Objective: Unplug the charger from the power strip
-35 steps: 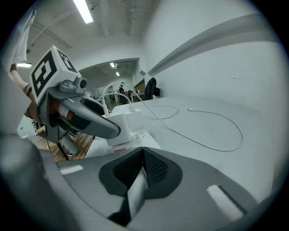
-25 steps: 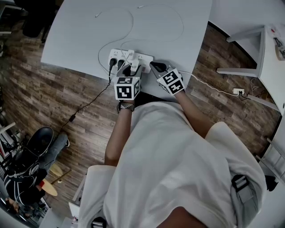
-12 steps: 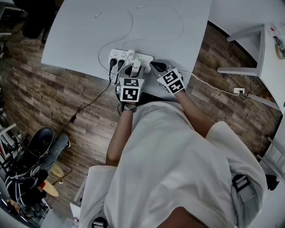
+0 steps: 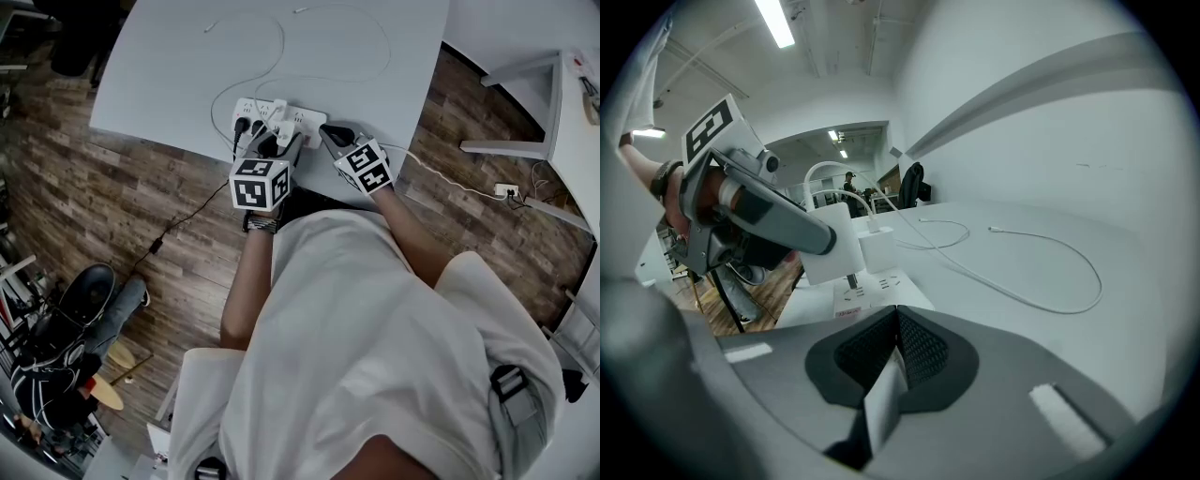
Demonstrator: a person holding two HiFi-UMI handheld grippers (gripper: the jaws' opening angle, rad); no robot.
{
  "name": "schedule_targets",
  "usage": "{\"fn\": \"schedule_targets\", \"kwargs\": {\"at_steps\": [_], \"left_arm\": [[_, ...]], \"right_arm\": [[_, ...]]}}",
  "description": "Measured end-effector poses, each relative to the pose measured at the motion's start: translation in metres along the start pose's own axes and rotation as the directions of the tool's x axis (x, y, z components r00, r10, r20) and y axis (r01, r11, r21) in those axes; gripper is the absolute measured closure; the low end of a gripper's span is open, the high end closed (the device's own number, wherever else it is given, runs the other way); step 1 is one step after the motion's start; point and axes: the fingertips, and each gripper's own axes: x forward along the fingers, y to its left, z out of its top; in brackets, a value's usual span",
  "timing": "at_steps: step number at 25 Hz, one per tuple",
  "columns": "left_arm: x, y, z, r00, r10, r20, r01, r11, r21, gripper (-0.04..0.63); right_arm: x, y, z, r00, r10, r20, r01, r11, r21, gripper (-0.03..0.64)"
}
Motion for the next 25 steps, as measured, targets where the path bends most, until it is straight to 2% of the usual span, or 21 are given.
{"fn": "schedule_targets", "kwargs": {"at_steps": [4,8,16,22,25], "left_arm": [[-0.008,-0.015,-0.007,0.998,-0.067,0.023,0.067,0.998,-0.007,0.448],[-0.009,-0.019,-0.027,0.995,-0.096,0.008,0.096,0.994,-0.056,0.448],[-0.001,-0.026,-0.054,0.984,-0.171,-0.04,0.163,0.975,-0.149,0.448],[0.007,-0.032,-0.066,0.978,-0.206,-0.043,0.192,0.956,-0.22,0.448],[0.009,-0.031,-0.072,0.977,-0.204,-0.058,0.185,0.955,-0.232,0.448]], "right_arm": [[0.0,-0.001,-0.001,1.0,-0.012,0.013,0.012,1.0,-0.018,0.614],[0.0,-0.001,-0.004,1.0,-0.016,0.01,0.016,1.0,-0.014,0.614],[-0.011,-0.003,0.002,0.997,-0.037,0.067,0.031,0.996,0.081,0.614],[-0.018,-0.001,-0.006,0.997,-0.043,0.06,0.036,0.994,0.108,0.614],[-0.02,-0.003,-0.006,0.997,-0.052,0.062,0.045,0.992,0.119,0.614]]}}
